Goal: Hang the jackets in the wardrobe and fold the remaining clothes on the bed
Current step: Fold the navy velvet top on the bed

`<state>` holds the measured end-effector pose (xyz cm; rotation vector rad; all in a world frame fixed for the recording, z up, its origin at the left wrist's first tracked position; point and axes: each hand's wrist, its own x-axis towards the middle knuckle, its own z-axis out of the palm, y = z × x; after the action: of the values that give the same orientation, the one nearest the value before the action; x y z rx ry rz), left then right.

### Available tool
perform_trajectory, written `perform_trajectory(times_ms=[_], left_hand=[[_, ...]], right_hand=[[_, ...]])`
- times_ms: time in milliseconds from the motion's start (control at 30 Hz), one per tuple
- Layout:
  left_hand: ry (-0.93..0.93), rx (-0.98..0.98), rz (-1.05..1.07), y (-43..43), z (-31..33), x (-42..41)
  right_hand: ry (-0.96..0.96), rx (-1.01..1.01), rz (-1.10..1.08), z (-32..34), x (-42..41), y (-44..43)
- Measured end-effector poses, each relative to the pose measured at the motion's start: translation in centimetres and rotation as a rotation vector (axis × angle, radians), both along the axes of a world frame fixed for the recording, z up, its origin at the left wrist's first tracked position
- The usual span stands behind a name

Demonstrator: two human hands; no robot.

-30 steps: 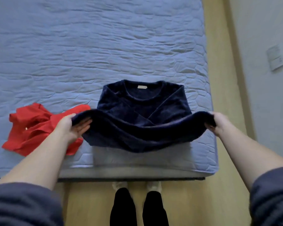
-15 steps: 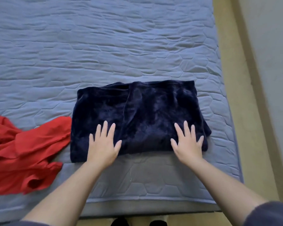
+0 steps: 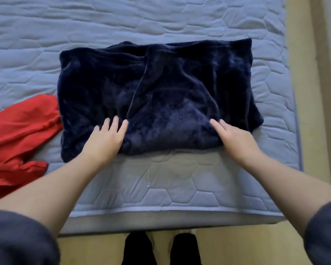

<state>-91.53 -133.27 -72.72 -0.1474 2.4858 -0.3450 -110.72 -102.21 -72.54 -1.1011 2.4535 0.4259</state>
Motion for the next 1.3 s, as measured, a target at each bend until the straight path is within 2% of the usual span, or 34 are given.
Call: perform_trajectory(times_ms=[133,233,333,400,433,500,533,567,600,633,700,767,800,1000,1133,1200,1300], left_hand=[[-0.055,0.032,-0.079,0.7,1.9,2.7],[-0.205,0.118,-0.079,3.3,4.3,6.6],[-0.361,0.188,-0.039,5.3,6.1,8.1],[-0.445,0.302,0.025,4.4,7.2,7.5],[-0.433,0.379,0.075,3.3,7.7,6.6],[-0.188,0.481,0.115,0.4,8.3,3.9],[-0.001,0.473,0.114,-1.2,8.3,2.2],[0.166,0.435,0.135,-2.8,8.2,0.5],[0.276,0.384,0.178,-4.4,8.0,-1.3],[0.311,0.337,0.227,-5.8,7.5,-2.8],[0.181,0.258,0.269,-8.5,6.3,-5.2],[-0.003,0.181,0.221,-10.5,5.1,-6.6],[-0.035,0.157,0.190,-11.2,4.6,-6.9],[-0.030,0.177,0.068,-12.7,5.0,-6.3],[0.292,0.257,0.264,-15.0,5.9,-6.7],[0.388,0.213,0.337,-15.4,5.3,-7.0],[0.479,0.093,0.290,-14.8,3.2,-6.9]], right_hand=[[0.001,0.074,0.099,2.8,1.5,1.9],[-0.139,0.164,0.132,5.3,6.3,5.0],[-0.260,0.264,0.059,6.8,9.5,6.2],[-0.427,0.299,-0.063,7.1,9.5,6.3],[-0.551,0.304,-0.148,7.3,8.5,5.8],[-0.710,0.161,-0.359,8.0,5.7,3.7],[-0.651,-0.014,-0.447,8.0,4.0,2.4],[-0.492,-0.185,-0.485,7.6,2.0,1.1],[-0.301,-0.288,-0.478,7.0,-0.1,-0.2],[-0.154,-0.310,-0.453,6.5,-1.9,-1.3],[-0.059,-0.182,-0.416,5.1,-4.9,-2.8],[-0.046,-0.040,-0.362,3.8,-6.8,-3.0],[-0.023,0.007,-0.326,3.3,-7.2,-2.8],[0.073,0.196,-0.147,3.9,-8.8,-1.9],[0.240,0.284,-0.243,5.6,-11.5,-0.8],[0.301,0.328,-0.324,5.6,-12.1,-0.4],[0.379,0.416,-0.368,4.2,-11.4,-0.7]])
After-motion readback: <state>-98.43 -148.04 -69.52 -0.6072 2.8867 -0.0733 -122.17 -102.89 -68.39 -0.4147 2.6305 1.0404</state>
